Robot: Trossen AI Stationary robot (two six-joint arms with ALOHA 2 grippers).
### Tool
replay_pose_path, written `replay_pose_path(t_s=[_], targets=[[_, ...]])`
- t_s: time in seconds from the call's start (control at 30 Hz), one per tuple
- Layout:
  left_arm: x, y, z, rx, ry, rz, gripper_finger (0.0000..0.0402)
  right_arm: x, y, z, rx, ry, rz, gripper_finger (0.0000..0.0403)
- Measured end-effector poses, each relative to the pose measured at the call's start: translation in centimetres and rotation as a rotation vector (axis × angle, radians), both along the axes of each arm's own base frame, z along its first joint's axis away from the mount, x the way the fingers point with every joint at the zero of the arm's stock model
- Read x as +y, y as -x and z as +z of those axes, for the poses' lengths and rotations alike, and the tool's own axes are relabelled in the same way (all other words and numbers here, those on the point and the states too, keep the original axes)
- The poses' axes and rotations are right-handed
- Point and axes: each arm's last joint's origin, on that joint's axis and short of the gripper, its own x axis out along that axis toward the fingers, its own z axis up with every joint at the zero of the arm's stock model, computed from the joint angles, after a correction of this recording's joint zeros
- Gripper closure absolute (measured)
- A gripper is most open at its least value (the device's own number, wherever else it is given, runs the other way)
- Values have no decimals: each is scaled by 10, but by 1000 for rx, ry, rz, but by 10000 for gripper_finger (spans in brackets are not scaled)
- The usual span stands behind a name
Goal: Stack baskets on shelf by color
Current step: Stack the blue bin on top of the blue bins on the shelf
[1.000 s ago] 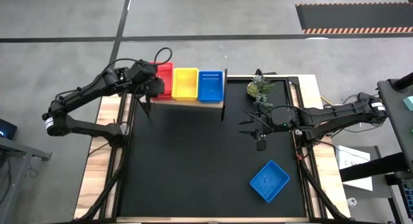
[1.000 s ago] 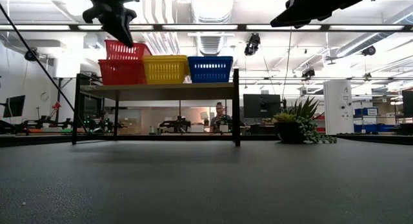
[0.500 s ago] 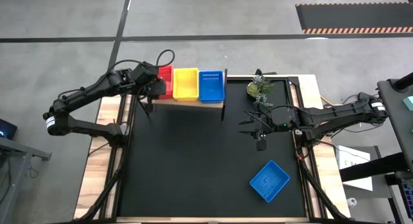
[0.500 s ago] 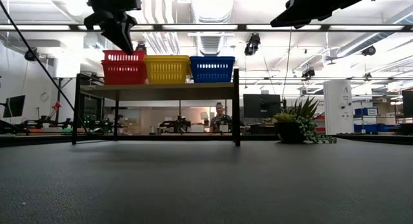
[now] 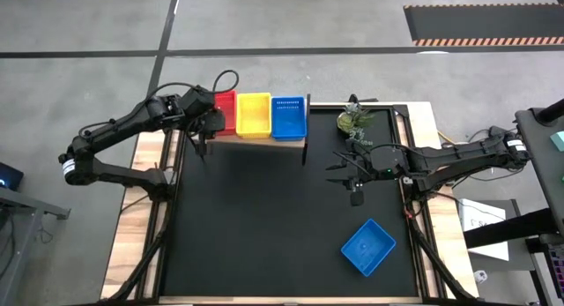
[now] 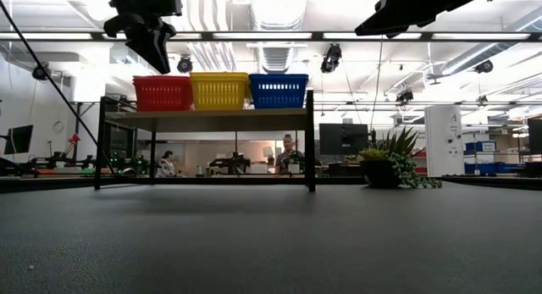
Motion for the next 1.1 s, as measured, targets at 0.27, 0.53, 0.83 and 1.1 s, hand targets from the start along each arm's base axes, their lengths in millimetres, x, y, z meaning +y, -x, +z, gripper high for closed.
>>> replay_pose_path(t_s=[0.27, 0.53, 0.83, 1.1], targets=[[-2, -1, 10, -52, 10, 32, 283, 0, 0, 0, -4, -94, -43, 268], [-25, -21, 29, -329, 91, 88, 281, 8, -6, -8, 38, -356, -97, 268], [-84, -58, 19, -556, 64, -201, 281, 50, -27, -19, 205, -612, -56, 268], [-136, -69, 4, -705, 0, -415, 281, 86, -47, -11, 433, -702, -154, 268]])
